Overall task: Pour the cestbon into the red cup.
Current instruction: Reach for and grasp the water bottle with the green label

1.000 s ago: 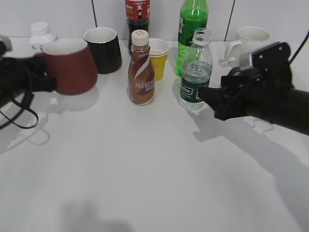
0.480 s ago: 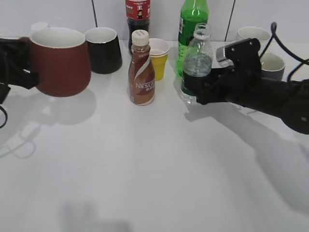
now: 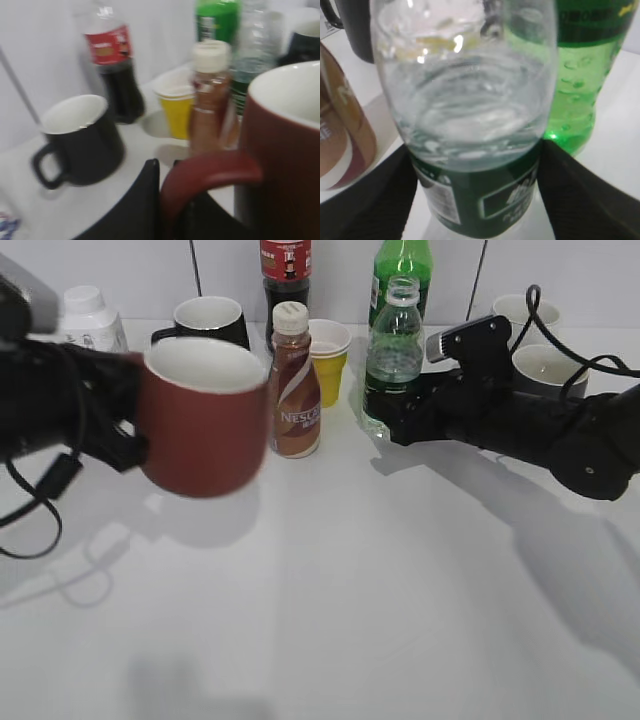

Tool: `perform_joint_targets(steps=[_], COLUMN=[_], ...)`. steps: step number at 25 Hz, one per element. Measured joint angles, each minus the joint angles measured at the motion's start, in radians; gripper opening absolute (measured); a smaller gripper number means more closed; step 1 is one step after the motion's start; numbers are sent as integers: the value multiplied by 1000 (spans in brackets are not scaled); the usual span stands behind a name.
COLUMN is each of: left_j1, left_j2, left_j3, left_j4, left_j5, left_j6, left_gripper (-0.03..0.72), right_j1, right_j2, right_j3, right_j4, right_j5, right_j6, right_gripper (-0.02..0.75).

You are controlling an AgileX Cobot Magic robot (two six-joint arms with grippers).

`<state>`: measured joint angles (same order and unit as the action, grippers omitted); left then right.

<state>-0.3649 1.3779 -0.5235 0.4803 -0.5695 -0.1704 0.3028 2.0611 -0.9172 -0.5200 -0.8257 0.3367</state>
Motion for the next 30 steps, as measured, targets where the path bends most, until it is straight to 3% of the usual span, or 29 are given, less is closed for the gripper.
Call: perform_joint_targets(steps=[6,14,30], left_j1=[-45,-45,-45], left_j2=[0,0,0], left_j3=[0,0,0], left_j4=[4,2,0], left_j5=[43,48,54], left_j6=[0,0,0], left_gripper=[41,41,41], right_j1=[0,0,0], right_j2=[4,6,17], right_j3=[-5,-5,-70], right_j4=[-3,-45,-4], right_j5=[0,2,4], right_j6=[0,20,-2], right_gripper=[547,650,659])
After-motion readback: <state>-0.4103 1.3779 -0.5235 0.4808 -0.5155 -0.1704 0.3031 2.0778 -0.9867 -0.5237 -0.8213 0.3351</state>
